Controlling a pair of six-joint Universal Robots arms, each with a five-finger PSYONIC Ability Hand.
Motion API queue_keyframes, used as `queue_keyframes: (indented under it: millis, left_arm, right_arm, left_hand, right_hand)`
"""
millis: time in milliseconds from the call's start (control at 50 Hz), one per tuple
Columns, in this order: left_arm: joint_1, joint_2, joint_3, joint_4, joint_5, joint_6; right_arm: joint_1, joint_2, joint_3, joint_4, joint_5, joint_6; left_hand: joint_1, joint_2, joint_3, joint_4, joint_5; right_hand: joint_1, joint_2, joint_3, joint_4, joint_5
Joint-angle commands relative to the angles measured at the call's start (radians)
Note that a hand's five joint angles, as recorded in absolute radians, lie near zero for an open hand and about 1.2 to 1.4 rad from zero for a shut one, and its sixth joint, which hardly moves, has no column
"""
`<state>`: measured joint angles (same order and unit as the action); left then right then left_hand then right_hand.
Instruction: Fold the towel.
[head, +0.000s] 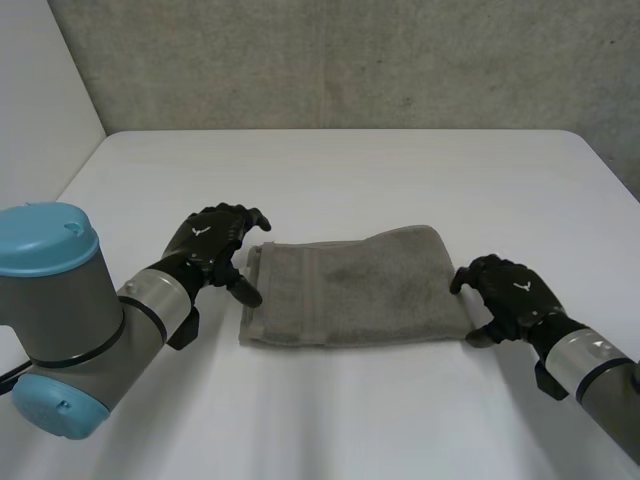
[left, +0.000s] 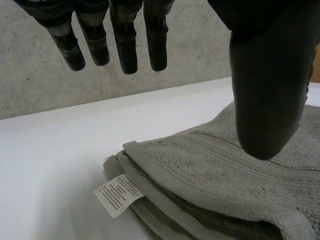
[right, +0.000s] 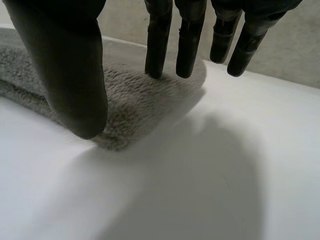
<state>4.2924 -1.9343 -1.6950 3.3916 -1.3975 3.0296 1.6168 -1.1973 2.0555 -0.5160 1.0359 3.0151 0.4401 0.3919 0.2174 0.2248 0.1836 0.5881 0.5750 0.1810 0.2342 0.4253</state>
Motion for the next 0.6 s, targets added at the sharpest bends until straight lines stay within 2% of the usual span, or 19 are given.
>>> queue_keyframes:
  millis: [20,120,160,180,200,220,240,420,600]
  left_arm:
    - [0.001,-0.002,0.000,0.002,0.000,-0.002]
    - [0.001,-0.003,0.000,0.002,0.000,-0.002]
    - [0.001,-0.003,0.000,0.002,0.000,-0.002]
    - [0.001,-0.003,0.000,0.002,0.000,-0.002]
    - [0.001,-0.003,0.000,0.002,0.000,-0.002]
    - [0.003,-0.003,0.000,0.002,0.000,-0.002]
    - [0.003,-0.003,0.000,0.002,0.000,-0.002]
    - [0.007,-0.003,0.000,0.002,0.000,-0.002]
    - [0.009,0.002,-0.006,0.002,0.000,-0.002]
  right_arm:
    - [0.021,0.045,-0.031,-0.003,0.009,-0.001]
    - [0.029,0.084,-0.047,-0.004,0.009,-0.001]
    - [0.023,0.087,-0.048,-0.013,0.009,-0.002]
    - [0.023,0.087,-0.047,-0.013,0.009,-0.002]
    - [0.017,0.078,-0.046,-0.024,0.010,-0.002]
    - [0.017,0.077,-0.046,-0.024,0.010,-0.002]
    - [0.011,0.070,-0.043,-0.030,0.009,-0.001]
    - [-0.075,-0.042,0.011,-0.032,-0.025,-0.005]
    - [-0.086,-0.148,0.020,-0.022,-0.066,-0.008]
  left_hand:
    - [-0.097,-0.049,-0.043,-0.050,-0.015]
    - [-0.097,-0.049,-0.043,-0.050,-0.015]
    - [-0.097,-0.049,-0.043,-0.050,-0.015]
    - [-0.097,-0.049,-0.043,-0.050,-0.015]
    - [-0.097,-0.049,-0.043,-0.050,-0.015]
    - [-0.097,-0.049,-0.043,-0.050,-0.015]
    - [-0.097,-0.049,-0.043,-0.050,-0.015]
    - [-0.097,-0.049,-0.043,-0.050,-0.015]
    - [-0.097,-0.049,-0.043,-0.050,-0.015]
  right_hand:
    - [0.066,0.079,-0.007,-0.060,0.055]
    - [0.193,0.206,-0.007,-0.060,0.181]
    - [0.564,0.577,-0.007,-0.060,0.552]
    - [0.565,0.579,-0.007,-0.060,0.554]
    - [0.711,0.724,-0.007,-0.060,0.699]
    - [0.712,0.725,-0.007,-0.060,0.701]
    - [0.807,0.820,-0.007,-0.060,0.795]
    - [0.808,0.821,-0.007,-0.060,0.796]
    - [0.808,0.821,-0.007,-0.060,0.796]
